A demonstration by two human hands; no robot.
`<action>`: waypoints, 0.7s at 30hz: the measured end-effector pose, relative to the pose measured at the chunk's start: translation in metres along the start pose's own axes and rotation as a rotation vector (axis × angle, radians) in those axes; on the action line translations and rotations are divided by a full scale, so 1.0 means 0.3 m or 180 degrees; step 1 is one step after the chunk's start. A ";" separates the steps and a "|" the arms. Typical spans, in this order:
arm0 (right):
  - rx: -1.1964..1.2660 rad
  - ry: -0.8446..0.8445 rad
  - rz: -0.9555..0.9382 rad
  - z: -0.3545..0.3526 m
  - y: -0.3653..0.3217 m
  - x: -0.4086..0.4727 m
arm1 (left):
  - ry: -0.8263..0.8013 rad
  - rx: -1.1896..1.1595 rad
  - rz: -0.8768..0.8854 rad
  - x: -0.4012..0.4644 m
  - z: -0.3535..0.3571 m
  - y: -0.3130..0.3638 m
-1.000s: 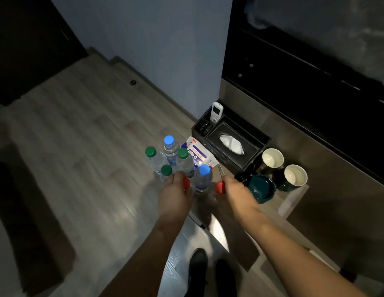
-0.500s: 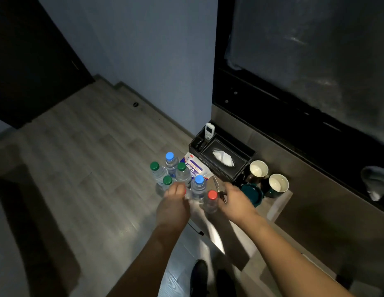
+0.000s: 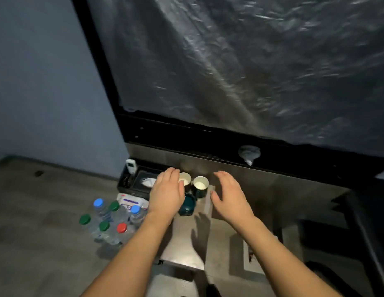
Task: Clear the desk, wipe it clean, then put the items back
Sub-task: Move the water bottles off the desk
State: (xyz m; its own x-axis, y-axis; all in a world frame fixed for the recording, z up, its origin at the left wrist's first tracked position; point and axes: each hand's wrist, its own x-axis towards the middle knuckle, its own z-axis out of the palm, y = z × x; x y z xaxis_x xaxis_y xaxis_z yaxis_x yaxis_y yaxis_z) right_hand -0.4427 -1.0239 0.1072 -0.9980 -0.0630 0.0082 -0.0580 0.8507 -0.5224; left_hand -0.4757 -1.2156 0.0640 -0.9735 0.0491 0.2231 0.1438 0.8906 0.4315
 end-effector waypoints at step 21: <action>-0.0070 0.2314 0.2977 -0.782 0.989 -1.646 | -0.1083 -0.0823 0.3455 -0.813 0.425 1.844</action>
State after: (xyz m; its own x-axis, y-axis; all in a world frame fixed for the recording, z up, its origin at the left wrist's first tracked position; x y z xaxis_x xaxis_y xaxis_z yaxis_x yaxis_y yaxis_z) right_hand 0.0267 -0.6178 0.1482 -0.4329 0.8938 0.1173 0.7089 0.4179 -0.5682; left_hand -0.1812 -0.6773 0.1369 -0.3086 0.8822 0.3555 0.9241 0.1896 0.3318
